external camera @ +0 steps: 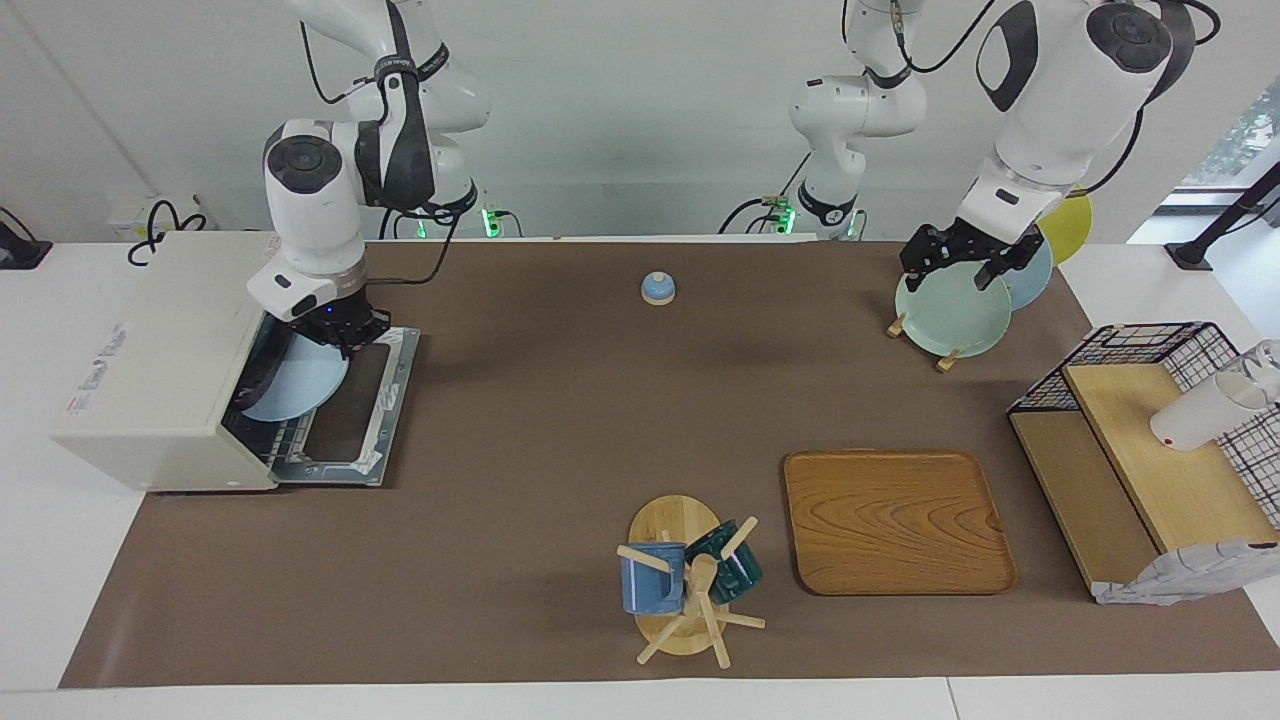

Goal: Put eggplant into oven

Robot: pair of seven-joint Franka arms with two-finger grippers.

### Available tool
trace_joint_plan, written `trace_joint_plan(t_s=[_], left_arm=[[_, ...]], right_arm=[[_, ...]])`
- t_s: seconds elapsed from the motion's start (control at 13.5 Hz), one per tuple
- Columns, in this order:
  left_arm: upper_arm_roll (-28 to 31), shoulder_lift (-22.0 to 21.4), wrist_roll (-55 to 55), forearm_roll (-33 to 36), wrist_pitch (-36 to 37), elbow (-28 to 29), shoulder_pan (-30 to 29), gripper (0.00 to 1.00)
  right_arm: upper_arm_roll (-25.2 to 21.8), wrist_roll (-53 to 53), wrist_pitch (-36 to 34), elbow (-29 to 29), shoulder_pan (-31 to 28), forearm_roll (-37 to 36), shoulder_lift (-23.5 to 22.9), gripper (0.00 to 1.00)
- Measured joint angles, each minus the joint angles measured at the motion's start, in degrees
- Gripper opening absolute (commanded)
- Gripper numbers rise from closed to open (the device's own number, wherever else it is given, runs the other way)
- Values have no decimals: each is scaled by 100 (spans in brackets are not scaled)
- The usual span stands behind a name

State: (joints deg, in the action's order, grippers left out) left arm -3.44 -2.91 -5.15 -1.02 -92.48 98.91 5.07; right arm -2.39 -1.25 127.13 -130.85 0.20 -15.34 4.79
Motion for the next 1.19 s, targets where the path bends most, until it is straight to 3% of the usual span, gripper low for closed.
trace_joint_plan(t_s=[0.3,0.45,0.59,0.74,0.82,0.97,1.19], left_arm=[[20,0,0,-56,0,0,0,100],[26,0,0,-58,0,0,0,100],[28,-1,-1,-59,0,0,-1,100],[28,-2,-1,-60,0,0,-1,100],[28,-2,-1,-60,0,0,-1,100],[31,-3,-2,-60,1,0,-2,100],[25,-4,-2,-62,7,0,0,100]], right_arm=[[8,-183,235,-219,-228,0,30,0],[11,-230,234,-243,-272,51,57,33],[26,-231,212,-270,-272,77,57,38],[56,-233,-4,-198,-268,90,64,36],[82,-249,-234,-58,-241,199,74,28],[115,-335,-558,299,26,678,81,2],[140,-247,-194,365,521,1023,-36,0]])
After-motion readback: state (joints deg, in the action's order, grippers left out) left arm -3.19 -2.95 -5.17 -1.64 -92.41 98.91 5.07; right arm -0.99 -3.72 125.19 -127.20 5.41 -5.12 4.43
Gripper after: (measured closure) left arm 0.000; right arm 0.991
